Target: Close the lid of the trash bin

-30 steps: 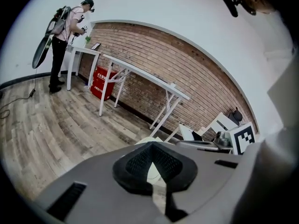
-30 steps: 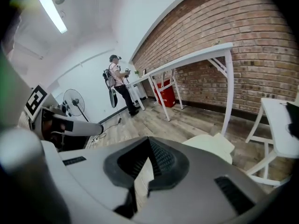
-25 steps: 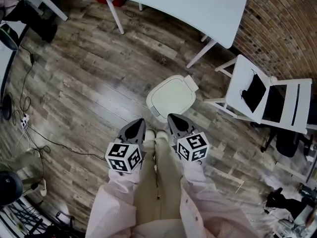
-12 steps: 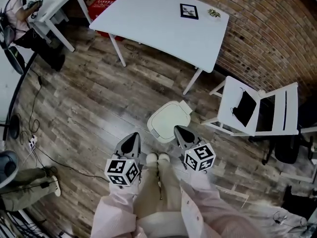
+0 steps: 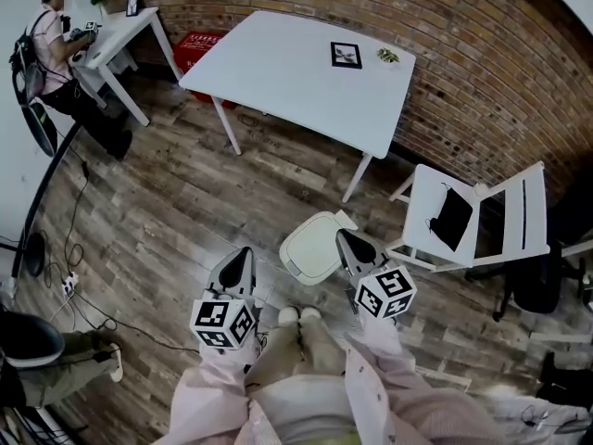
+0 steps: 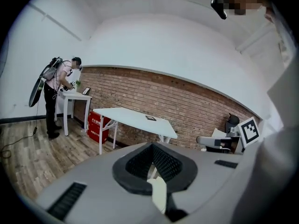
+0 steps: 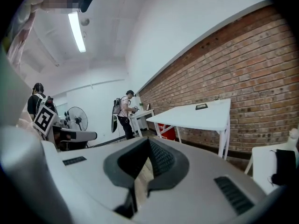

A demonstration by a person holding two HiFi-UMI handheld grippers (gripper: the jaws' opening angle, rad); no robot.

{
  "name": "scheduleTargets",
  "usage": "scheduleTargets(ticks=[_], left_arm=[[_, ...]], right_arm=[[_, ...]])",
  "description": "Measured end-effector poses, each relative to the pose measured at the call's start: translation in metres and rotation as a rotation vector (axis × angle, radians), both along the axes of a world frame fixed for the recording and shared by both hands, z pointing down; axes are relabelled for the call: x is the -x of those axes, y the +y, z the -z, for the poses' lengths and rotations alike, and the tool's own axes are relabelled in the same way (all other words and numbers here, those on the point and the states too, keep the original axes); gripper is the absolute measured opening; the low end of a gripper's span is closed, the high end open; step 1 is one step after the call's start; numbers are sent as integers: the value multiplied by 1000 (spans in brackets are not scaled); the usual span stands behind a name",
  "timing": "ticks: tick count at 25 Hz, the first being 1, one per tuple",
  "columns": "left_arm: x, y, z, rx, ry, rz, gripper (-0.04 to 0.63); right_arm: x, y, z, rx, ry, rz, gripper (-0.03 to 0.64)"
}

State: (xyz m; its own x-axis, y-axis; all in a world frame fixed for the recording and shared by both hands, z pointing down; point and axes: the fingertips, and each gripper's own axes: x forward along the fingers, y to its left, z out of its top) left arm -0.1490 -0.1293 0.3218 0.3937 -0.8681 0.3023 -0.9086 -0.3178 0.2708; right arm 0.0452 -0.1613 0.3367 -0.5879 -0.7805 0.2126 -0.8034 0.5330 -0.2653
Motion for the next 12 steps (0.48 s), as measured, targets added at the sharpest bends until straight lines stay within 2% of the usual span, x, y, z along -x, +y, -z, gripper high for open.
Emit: scheduleTargets(ticks=[12], left_arm=[[30, -17, 65, -152, -57, 60, -8]], right_arm=[[-12, -15, 72, -159, 3, -23, 3]])
